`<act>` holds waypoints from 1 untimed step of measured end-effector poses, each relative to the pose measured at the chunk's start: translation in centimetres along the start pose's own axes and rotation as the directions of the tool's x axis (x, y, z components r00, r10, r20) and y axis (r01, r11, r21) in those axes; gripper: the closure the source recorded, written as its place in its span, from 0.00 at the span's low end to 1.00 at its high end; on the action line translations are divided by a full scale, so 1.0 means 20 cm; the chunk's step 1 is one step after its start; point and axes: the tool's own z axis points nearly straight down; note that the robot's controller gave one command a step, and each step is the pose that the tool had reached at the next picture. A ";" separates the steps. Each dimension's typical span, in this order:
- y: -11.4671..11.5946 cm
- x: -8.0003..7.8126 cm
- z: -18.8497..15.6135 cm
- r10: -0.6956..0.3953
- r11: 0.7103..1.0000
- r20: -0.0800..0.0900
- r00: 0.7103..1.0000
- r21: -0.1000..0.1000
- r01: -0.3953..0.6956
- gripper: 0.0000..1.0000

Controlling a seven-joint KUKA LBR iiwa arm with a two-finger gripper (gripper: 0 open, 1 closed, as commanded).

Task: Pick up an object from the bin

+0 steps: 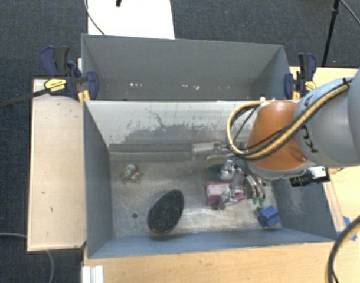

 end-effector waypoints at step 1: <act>0.05 0.08 -0.76 -0.032 0.999 -0.004 0.999 0.000 0.032 1.00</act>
Offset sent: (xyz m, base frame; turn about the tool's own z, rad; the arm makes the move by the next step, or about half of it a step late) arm -0.0176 0.0120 0.1471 -0.0246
